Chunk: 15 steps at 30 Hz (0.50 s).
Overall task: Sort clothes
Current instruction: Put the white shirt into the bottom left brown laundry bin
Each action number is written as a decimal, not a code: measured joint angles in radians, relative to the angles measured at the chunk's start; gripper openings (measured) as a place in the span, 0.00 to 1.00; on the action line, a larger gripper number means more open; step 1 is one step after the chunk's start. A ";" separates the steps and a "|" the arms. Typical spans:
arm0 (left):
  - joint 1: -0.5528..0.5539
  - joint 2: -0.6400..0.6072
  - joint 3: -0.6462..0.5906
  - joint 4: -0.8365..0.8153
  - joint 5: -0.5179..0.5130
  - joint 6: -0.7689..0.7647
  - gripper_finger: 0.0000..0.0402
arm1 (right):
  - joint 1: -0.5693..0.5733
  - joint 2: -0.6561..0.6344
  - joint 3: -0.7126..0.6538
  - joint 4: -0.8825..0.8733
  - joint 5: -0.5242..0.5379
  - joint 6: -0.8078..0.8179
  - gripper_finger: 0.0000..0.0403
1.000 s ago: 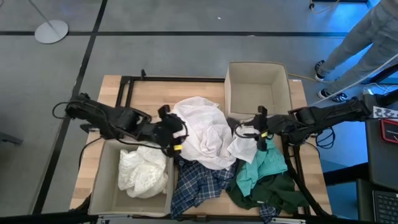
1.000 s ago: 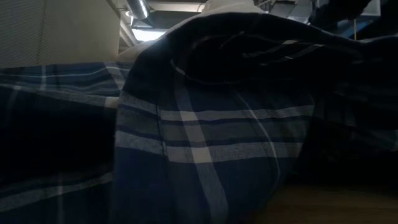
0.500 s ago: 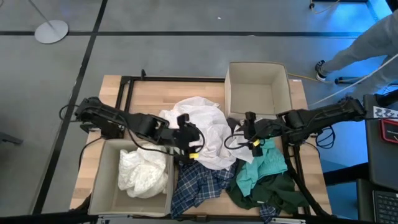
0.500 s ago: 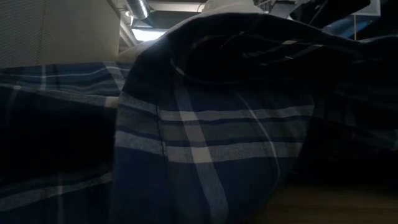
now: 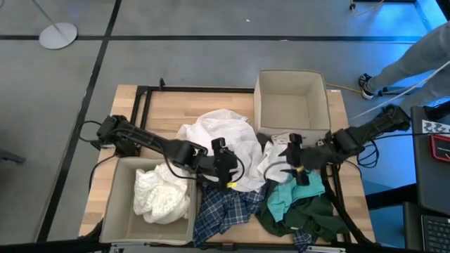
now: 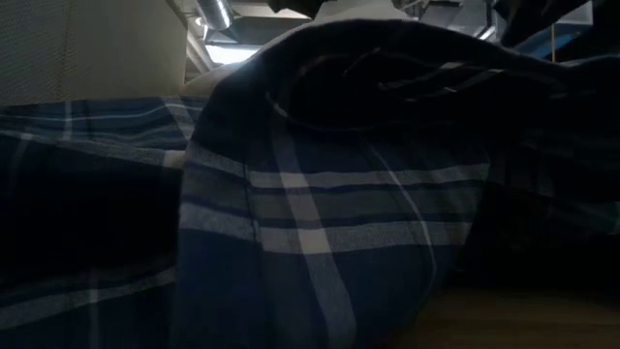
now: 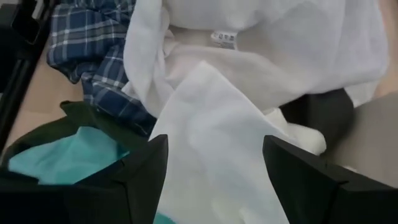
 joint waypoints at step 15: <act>-0.010 -0.029 0.025 -0.009 0.135 0.006 0.58 | 0.073 0.001 -0.143 0.085 0.156 0.094 0.66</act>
